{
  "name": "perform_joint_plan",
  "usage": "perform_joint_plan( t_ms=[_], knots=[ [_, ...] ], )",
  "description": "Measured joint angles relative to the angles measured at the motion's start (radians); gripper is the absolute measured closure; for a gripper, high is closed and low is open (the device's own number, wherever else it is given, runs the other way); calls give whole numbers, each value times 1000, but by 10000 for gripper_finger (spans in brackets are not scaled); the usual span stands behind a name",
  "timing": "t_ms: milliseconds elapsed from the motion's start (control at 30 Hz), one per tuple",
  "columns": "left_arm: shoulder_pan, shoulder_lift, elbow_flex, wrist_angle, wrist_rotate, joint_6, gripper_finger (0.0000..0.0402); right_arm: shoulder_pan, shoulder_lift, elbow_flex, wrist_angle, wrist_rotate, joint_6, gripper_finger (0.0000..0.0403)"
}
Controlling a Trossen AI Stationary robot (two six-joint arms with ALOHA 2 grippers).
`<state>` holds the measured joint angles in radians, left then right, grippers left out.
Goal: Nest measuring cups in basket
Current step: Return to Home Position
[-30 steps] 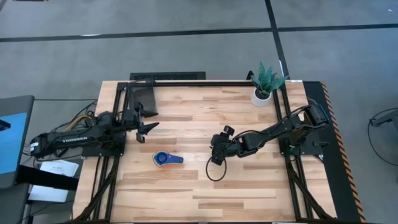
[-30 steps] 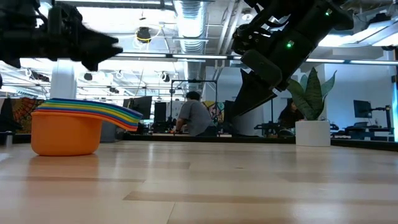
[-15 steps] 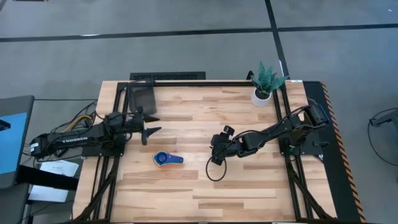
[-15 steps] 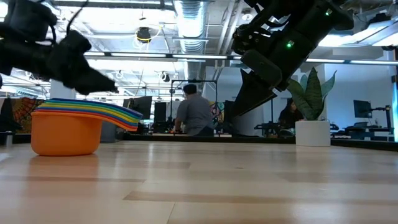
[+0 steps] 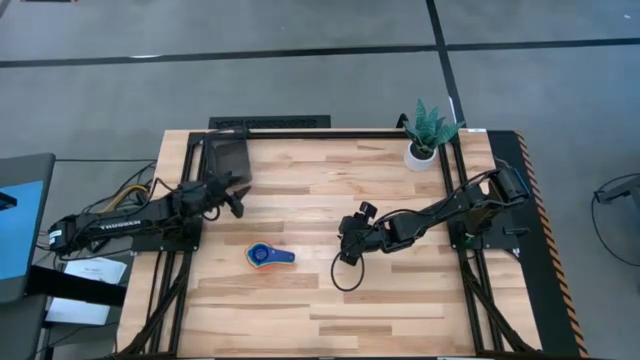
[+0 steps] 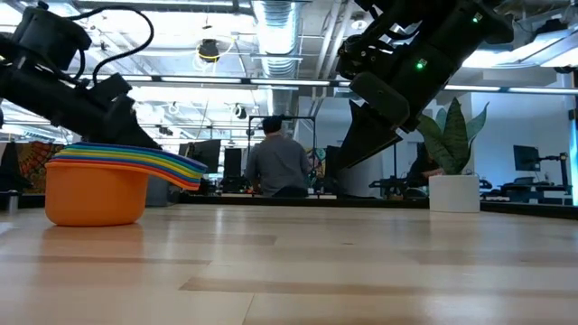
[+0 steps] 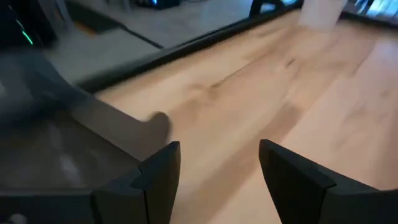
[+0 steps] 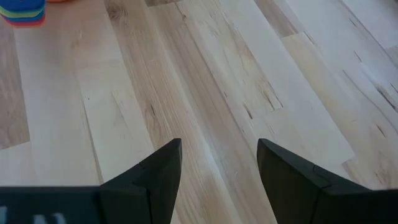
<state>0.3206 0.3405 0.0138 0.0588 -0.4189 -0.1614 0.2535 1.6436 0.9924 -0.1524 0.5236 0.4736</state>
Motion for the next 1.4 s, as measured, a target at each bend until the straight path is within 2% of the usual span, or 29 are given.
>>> perform_joint_plan(
  t_ms=[67,267,400,533,600,700,867,1000,1133,1267,1400],
  knots=[
    [0,0,0,3,39,-75,194,0,0,0,0,0,0,169],
    [0,-1,0,101,181,-65,194,0,0,0,0,0,0,169],
    [0,-5,1,260,341,-60,194,0,0,0,0,0,0,169],
    [0,-38,3,425,559,-24,194,0,0,0,0,0,0,169],
    [-1,-66,3,473,653,-15,194,0,0,0,0,0,0,169],
    [-1,-121,3,480,732,-16,194,0,0,0,0,0,0,169],
    [-38,-216,4,333,701,-17,206,0,0,0,0,0,0,169],
    [-107,-276,4,266,681,-32,241,0,0,0,0,0,0,169],
    [-205,-312,4,268,641,-34,283,0,0,0,0,0,0,169],
    [-307,-333,4,268,543,14,322,0,0,0,0,0,0,169],
    [-360,-337,5,207,402,102,357,0,0,0,0,0,0,169]
  ],
)
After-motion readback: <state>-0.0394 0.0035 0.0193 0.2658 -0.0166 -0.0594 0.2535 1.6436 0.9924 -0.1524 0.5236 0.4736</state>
